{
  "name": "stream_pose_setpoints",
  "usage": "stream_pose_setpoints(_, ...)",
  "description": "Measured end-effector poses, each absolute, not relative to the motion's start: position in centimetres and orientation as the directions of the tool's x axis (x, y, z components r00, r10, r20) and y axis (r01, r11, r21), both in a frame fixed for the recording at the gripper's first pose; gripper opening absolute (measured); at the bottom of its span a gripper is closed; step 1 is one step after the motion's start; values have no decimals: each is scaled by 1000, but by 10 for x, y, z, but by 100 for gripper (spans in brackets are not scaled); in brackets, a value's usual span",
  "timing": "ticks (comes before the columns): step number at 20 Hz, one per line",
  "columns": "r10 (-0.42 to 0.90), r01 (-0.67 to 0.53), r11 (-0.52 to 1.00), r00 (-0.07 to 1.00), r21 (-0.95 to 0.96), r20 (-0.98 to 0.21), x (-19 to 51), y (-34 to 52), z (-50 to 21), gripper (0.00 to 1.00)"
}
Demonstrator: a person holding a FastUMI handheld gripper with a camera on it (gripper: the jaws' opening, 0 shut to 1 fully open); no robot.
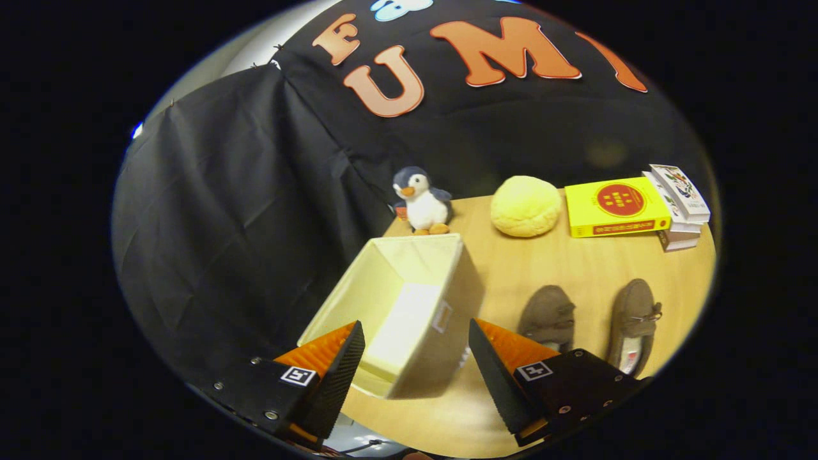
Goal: Open the storage box then place both shoes into the box .Put the left shoe in first, then the right shoe, with the right side of both shoes facing outward in a uniform manner.
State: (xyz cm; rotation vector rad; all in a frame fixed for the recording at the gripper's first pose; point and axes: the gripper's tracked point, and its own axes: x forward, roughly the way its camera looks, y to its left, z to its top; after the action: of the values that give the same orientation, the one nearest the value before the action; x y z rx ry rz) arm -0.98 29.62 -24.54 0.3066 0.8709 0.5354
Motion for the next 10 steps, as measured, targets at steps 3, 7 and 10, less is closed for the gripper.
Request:
stream_pose_setpoints(3, 475, -291, 880, 519, 376, -710, -7, 259, -282, 98)
stream_pose_setpoints(7, 400, -248, 916, 496, 316, -771, -12, 222, -329, 98)
stream_pose_setpoints(10, 356, -232, 933, 468, 276, -809, -12, 206, -359, 97)
